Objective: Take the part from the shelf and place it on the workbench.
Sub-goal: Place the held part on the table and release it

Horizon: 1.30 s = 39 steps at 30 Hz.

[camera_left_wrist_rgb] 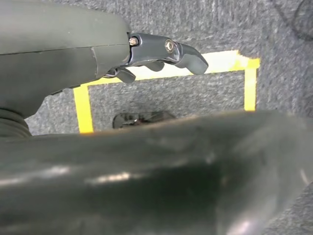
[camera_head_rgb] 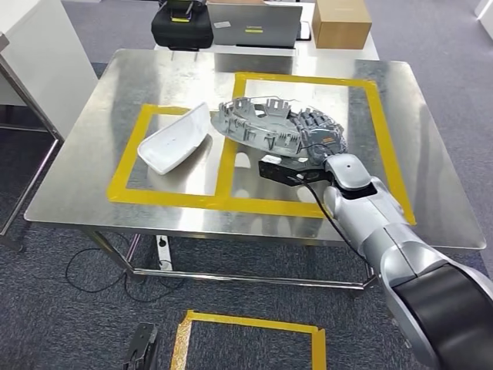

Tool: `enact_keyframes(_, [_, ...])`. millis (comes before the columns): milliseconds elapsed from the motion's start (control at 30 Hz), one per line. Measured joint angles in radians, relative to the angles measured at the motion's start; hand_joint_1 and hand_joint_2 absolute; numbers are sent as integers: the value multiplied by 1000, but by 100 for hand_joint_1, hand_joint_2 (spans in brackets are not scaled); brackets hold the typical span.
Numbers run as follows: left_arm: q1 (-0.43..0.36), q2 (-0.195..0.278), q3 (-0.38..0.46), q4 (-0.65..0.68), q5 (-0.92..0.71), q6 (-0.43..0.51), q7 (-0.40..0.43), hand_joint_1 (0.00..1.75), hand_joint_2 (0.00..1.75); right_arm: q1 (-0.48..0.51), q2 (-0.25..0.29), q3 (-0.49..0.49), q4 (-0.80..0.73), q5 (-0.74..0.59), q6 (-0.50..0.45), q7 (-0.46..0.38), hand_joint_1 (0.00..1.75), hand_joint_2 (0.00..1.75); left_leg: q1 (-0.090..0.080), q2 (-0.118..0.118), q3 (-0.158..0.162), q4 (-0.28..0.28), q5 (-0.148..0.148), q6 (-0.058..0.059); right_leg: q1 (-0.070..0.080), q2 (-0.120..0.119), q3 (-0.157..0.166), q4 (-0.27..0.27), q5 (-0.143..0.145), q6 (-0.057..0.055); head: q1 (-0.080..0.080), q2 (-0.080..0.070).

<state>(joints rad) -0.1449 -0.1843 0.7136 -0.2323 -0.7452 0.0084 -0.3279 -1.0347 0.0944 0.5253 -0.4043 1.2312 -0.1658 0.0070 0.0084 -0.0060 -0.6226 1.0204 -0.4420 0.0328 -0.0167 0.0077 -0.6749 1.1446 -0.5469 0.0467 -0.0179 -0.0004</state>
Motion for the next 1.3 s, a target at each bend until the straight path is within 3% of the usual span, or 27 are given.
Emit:
enact_keyframes(67, [1,1,0,0,3,1,-2,0,0,1,-2,-13,0,-16,-10,-11,0,0,-2,0,1,0,-2,4,0,0,-66,130,-46,3,1,0])
enact_keyframes(100, [1,1,0,0,4,1,-2,0,0,3,-2,-17,0,-19,-11,-14,0,0,-2,0,1,1,-3,5,0,0,-83,157,-46,3,1,0])
enact_keyframes(133, [2,1,0,0,5,1,-2,0,0,3,-3,-21,-1,-21,-12,-16,0,0,-2,-2,2,1,-4,5,0,0,-80,145,-27,2,1,0])
enact_keyframes(200, [2,0,0,0,6,1,-2,0,0,3,-5,-27,-2,-22,-12,-18,0,0,-3,-5,6,2,-7,3,1,-1,-24,17,45,-4,1,0])
enact_keyframes(267, [2,1,0,0,6,1,-3,0,0,-1,-5,-31,-5,-23,-13,-18,0,0,-5,-6,5,6,-11,-5,4,-3,37,-101,85,-11,0,0])
enact_keyframes(367, [2,1,0,0,6,1,-3,0,0,-1,-6,-35,-7,-25,-15,-19,0,0,-7,-6,3,7,-10,-18,7,-2,55,-128,85,-19,-1,0])
enact_keyframes(433, [3,1,0,0,8,1,-4,0,0,-1,-7,-38,-11,-37,-16,-26,0,0,-6,-4,-4,25,-26,-30,2,-4,59,-133,87,-29,-3,0])
enact_keyframes(500, [3,2,0,0,11,1,-5,0,0,-3,-8,-46,-19,-79,-2,-54,0,0,-3,-2,-42,116,-77,-43,-1,-5,64,-137,88,-38,-6,0])
enact_keyframes(567, [5,4,0,0,16,4,-6,0,0,-5,-8,-61,-32,-156,57,-106,0,0,1,-2,-102,246,-130,-51,-2,-4,65,-136,87,-42,-7,0])
enact_keyframes(600, [7,5,0,0,19,6,-7,0,0,-5,-8,-69,-42,-200,98,-133,0,0,2,-2,-121,282,-135,-53,-2,-3,66,-136,86,-42,-7,0])
enact_keyframes(633, [9,6,0,0,22,9,-7,0,0,-6,-9,-75,-56,-241,138,-154,0,0,3,-2,-123,282,-122,-54,-2,-2,67,-135,86,-42,-8,0])
enact_keyframes(667, [12,7,0,0,24,12,-8,0,0,-9,-12,-79,-72,-276,171,-167,0,0,3,-1,-106,242,-91,-52,-2,-1,69,-135,85,-40,-8,0])
enact_keyframes(700, [14,9,0,0,27,14,-8,0,0,-12,-17,-80,-92,-309,196,-173,0,0,4,-1,-76,173,-50,-50,-2,0,71,-134,83,-38,-8,0])
enact_keyframes(767, [16,11,0,0,28,16,-10,0,0,-21,-36,-80,-133,-380,226,-177,0,0,1,-2,-19,51,-4,-42,1,0,71,-133,80,-30,-7,0])
enact_keyframes(800, [18,12,0,0,28,16,-11,0,0,-23,-50,-80,-154,-419,234,-180,0,0,0,-2,-6,21,1,-39,3,-1,69,-133,80,-25,-6,0])
enact_keyframes(933, [28,14,0,0,29,17,-16,0,0,-7,-113,-79,-235,-545,228,-194,0,0,0,-3,1,2,0,-14,3,-4,62,-128,71,-5,-5,0])
enact_keyframes(1000, [28,15,0,0,29,17,-18,0,0,5,-142,-78,-274,-592,217,-203,0,0,2,-1,5,-5,4,-2,2,-4,22,-48,26,1,-3,0])
enact_keyframes(1067, [28,17,0,0,30,18,-19,0,0,28,-167,-77,-312,-632,210,-210,0,0,0,0,4,-5,3,5,2,-4,-44,90,-32,5,-2,0])
enact_keyframes(1100, [29,17,0,0,30,18,-19,0,0,45,-179,-77,-332,-651,208,-213,0,0,-1,0,4,-5,3,6,2,-4,-68,139,-45,7,-2,0])
enact_keyframes(1133, [30,18,0,0,31,19,-19,0,0,62,-191,-77,-353,-668,205,-216,0,0,-2,0,4,-4,3,6,2,-4,-75,150,-39,7,-1,0])
enact_keyframes(1167, [31,19,0,0,33,20,-19,0,0,77,-204,-77,-377,-684,201,-219,0,0,-2,-1,4,-2,3,6,2,-5,-60,118,-15,5,-1,0])
enact_keyframes(1233, [33,21,0,0,36,22,-19,0,0,103,-225,-78,-433,-712,190,-227,0,0,-4,-3,4,2,3,4,3,-5,10,-21,49,-1,-1,0])
enact_keyframes(1300, [33,23,0,0,38,25,-19,0,0,135,-242,-85,-498,-745,175,-237,0,0,-9,-3,0,8,3,-2,5,-4,64,-119,79,-6,-2,0])
